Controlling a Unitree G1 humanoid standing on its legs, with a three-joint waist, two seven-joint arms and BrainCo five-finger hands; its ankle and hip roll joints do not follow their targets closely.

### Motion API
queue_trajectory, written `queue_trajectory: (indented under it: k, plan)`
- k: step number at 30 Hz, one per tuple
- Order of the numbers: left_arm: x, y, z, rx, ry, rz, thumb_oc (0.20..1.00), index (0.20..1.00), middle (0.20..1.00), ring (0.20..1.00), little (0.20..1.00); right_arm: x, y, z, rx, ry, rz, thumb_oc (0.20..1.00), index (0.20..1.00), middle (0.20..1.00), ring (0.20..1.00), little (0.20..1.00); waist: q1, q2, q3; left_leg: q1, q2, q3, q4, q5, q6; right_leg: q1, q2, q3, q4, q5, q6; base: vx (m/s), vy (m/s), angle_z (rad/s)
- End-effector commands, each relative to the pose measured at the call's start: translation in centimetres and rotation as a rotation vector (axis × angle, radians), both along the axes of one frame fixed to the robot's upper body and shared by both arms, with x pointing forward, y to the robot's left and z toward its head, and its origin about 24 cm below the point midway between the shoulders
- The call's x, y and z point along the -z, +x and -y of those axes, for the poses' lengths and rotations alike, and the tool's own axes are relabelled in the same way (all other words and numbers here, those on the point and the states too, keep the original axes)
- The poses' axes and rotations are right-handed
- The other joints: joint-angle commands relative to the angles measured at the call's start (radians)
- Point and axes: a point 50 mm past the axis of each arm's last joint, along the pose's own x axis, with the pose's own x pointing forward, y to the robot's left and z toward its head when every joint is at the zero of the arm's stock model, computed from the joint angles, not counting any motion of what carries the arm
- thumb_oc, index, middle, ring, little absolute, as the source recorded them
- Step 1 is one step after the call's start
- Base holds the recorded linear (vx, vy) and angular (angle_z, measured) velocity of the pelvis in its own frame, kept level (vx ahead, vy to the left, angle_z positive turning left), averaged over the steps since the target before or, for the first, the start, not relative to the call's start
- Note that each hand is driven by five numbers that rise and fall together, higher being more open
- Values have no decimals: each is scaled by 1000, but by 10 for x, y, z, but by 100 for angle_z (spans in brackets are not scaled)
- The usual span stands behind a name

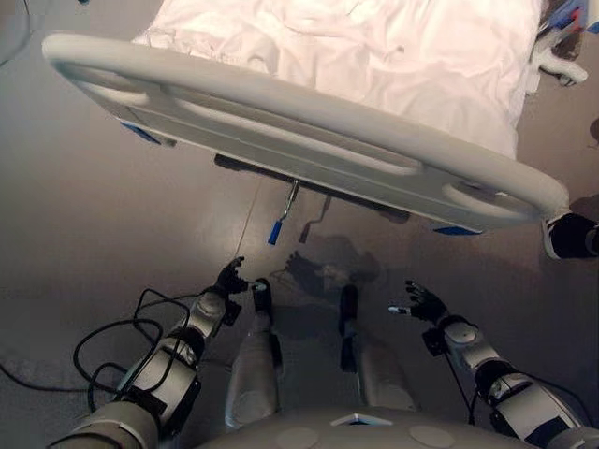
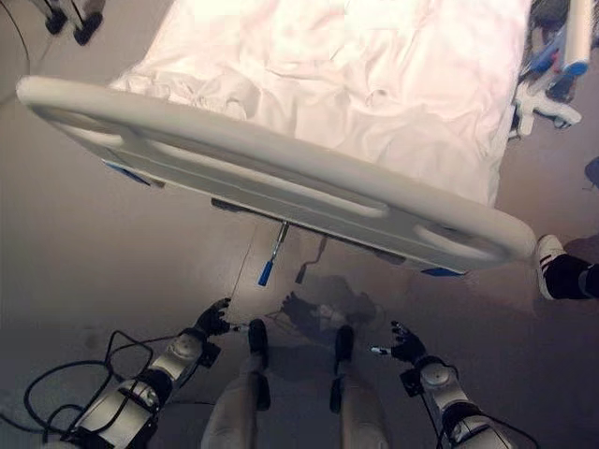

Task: Raise the hospital bed

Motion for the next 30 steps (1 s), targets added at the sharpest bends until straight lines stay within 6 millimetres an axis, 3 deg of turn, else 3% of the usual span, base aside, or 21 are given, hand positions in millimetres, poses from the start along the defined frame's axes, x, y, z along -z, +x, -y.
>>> queue_trajectory:
  k: [1, 10, 22, 24, 30]
  plan:
    - [-20, 17, -9, -61, -7, 97, 1000, 1000, 1000, 1000, 1000, -10, 6, 2, -10, -2, 77, 1000, 1000, 1000, 1000, 1000, -17, -39, -1, 40, -64, 0, 59, -79, 15, -23, 4, 72, -65, 125, 48, -76, -13, 10]
    - [-74, 56, -13, -57, 37, 285, 1000, 1000, 1000, 1000, 1000, -35, 28, 1, -41, -9, 207, 1000, 1000, 1000, 1000, 1000, -36, -41, 26, -141, -64, -23, 100, -66, 13, -188, -5, 64, -48, 146, 50, -42, -8, 8]
    - [-131, 85, -14, -24, 114, 461, 1000, 1000, 1000, 1000, 1000, -53, 35, -6, -105, 14, 309, 1000, 1000, 1000, 1000, 1000, -58, -47, 40, -277, -67, -41, 142, -70, 13, -314, -16, 60, -28, 160, 54, -5, 2, 3]
    - [-147, 92, -15, -24, 136, 506, 1000, 1000, 1000, 1000, 1000, -56, 35, -9, -123, 25, 327, 1000, 1000, 1000, 1000, 1000, -61, -46, 43, -296, -61, -51, 157, -100, 9, -336, -11, 67, -15, 141, 61, 49, -9, 2]
    - [-158, 96, -20, -60, 132, 533, 1000, 1000, 1000, 1000, 1000, -60, 37, -14, -144, 39, 354, 1000, 1000, 1000, 1000, 1000, -76, -55, 52, -351, -57, -48, 177, -101, 12, -387, -12, 72, -5, 149, 63, 0, 0, 0]
